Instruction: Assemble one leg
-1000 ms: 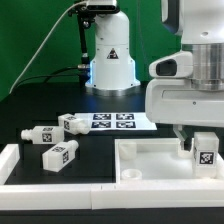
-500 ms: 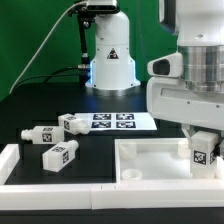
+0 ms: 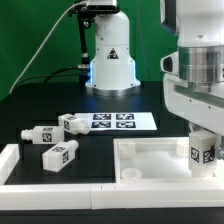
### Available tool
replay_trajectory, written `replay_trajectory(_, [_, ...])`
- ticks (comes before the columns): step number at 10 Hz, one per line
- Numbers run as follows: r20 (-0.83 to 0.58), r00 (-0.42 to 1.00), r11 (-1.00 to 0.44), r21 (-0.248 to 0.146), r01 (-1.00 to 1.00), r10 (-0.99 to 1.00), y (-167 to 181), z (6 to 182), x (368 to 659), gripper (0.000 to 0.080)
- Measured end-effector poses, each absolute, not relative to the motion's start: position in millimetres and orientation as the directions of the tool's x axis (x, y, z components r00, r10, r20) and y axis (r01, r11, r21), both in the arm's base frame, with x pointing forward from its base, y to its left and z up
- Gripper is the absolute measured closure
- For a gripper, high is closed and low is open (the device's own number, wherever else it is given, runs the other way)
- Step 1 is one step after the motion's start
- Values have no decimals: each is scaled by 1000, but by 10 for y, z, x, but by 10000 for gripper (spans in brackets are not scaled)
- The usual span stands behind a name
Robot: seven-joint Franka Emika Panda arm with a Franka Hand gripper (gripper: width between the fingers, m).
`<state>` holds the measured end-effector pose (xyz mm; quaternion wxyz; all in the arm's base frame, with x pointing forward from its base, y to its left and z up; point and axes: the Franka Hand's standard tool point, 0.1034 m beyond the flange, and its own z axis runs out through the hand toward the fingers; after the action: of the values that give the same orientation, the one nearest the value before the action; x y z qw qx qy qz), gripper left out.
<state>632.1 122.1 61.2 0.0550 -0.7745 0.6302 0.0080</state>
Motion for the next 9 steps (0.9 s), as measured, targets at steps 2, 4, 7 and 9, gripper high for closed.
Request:
replay_trajectory(2, [-114,-64,72,-67,-995,-991,1233,605,6351,515])
replay_trajectory(4, [-134,-245,255,-63,-965,-960,1249,602,6383,515])
replay_trajectory(7, [-143,-324,334,-55,-941,-935,1241,601,6390,515])
replay_trajectory(9, [-136,-224,234,-70,-970,-965,1242,602,6391,508])
